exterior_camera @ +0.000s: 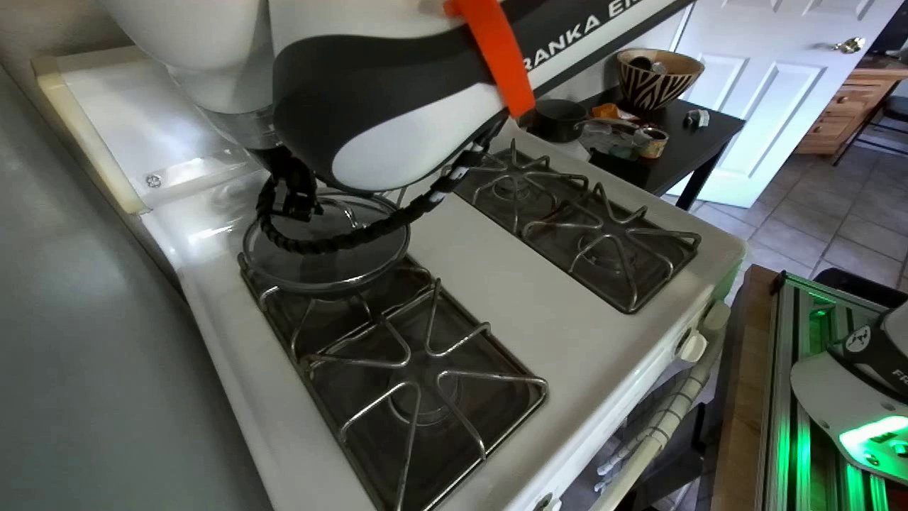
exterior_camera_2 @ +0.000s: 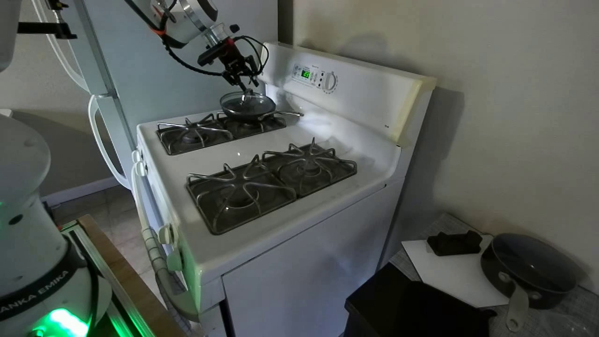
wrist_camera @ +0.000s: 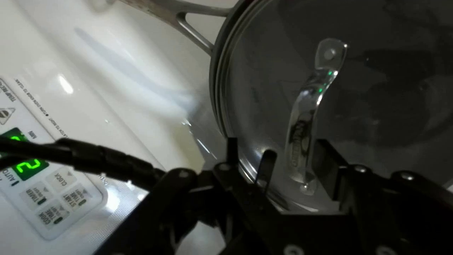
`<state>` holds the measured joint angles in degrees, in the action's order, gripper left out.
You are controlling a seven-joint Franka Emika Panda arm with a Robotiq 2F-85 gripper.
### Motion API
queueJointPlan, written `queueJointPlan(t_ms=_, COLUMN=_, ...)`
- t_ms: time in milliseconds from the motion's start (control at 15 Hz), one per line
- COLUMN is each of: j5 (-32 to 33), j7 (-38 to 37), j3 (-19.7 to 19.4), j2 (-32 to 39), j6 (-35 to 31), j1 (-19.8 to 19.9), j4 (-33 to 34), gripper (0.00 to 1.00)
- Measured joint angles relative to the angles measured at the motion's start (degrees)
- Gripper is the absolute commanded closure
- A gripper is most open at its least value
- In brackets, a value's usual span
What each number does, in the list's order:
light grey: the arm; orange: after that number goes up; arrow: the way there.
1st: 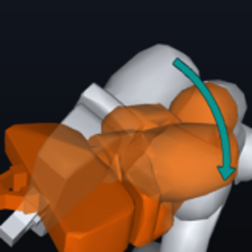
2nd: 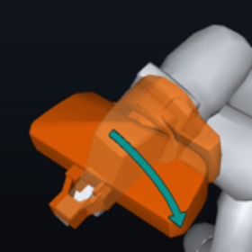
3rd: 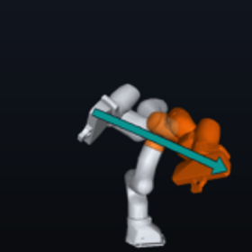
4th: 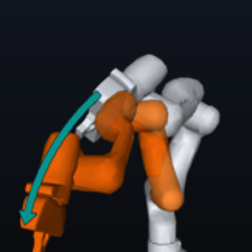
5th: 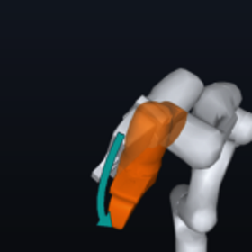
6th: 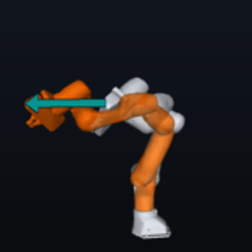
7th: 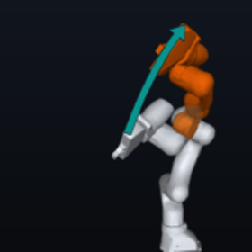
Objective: Put the lid on the pan
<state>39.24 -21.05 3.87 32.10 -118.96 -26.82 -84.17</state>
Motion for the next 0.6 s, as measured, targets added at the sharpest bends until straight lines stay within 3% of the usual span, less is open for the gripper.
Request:
queueJointPlan(t_ms=133, j5=0.04, j7=0.07, j3=-0.01, j2=-0.01, j6=0.0, j1=0.01, j4=0.37, gripper=0.0)
queueJointPlan(t_ms=400, j5=-1.05, j7=1.0, j3=0.17, j2=0.0, j6=0.01, j1=0.43, j4=0.68, gripper=0.0)
queueJointPlan(t_ms=600, j5=-5.52, j7=3.87, j3=0.59, j2=0.0, j6=0.84, j1=1.7, j4=1.33, gripper=0.0)
